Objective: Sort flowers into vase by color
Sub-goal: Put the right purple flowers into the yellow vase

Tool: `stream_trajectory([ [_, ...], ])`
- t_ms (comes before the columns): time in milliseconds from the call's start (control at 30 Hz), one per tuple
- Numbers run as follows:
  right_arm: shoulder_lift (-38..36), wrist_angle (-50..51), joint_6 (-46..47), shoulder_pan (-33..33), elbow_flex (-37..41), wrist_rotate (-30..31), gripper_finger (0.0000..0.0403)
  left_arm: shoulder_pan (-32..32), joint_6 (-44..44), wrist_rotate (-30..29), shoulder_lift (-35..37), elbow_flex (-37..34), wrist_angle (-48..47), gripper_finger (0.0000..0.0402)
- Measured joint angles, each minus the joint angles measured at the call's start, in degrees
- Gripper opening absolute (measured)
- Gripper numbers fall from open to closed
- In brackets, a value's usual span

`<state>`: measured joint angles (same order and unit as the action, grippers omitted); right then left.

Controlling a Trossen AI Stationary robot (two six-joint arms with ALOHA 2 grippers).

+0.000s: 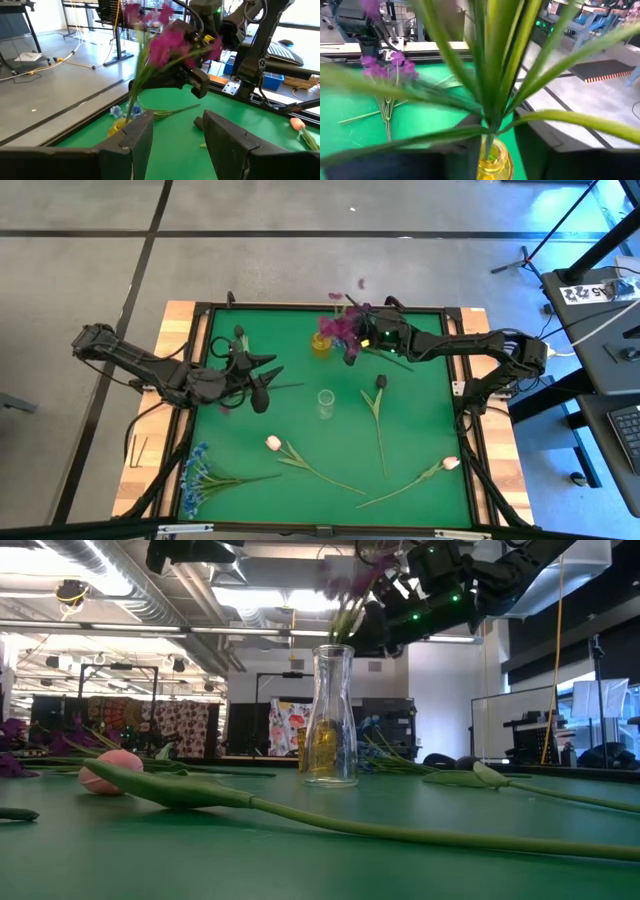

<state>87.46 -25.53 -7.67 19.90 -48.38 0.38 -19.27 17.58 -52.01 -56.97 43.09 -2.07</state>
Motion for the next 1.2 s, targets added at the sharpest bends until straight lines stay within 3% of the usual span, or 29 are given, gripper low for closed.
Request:
stream_trajectory([
  [267, 0.0, 3.5, 0.5, 0.0, -0.2, 1.6, 0.0243, 0.0, 0.0, 0.0, 0.0, 0.0, 0.0, 0.0166],
  [500, 0.0, 23.1, -1.6, -0.1, -7.2, 3.3, 0.0298, 0.0, 1.8, 0.0, 0.0, -0.1, -2.8, 0.0166],
  [767, -0.7, 40.5, -1.6, -0.2, -16.3, 1.6, 0.0316, 0.0, 5.9, -1.5, 0.0, -0.1, -6.8, 0.0166],
  [1200, -11.4, 53.5, -1.7, 0.0, -17.1, 5.3, 0.0317, 0.0, 8.9, -1.6, 0.0, -0.1, -9.1, 0.0166],
])
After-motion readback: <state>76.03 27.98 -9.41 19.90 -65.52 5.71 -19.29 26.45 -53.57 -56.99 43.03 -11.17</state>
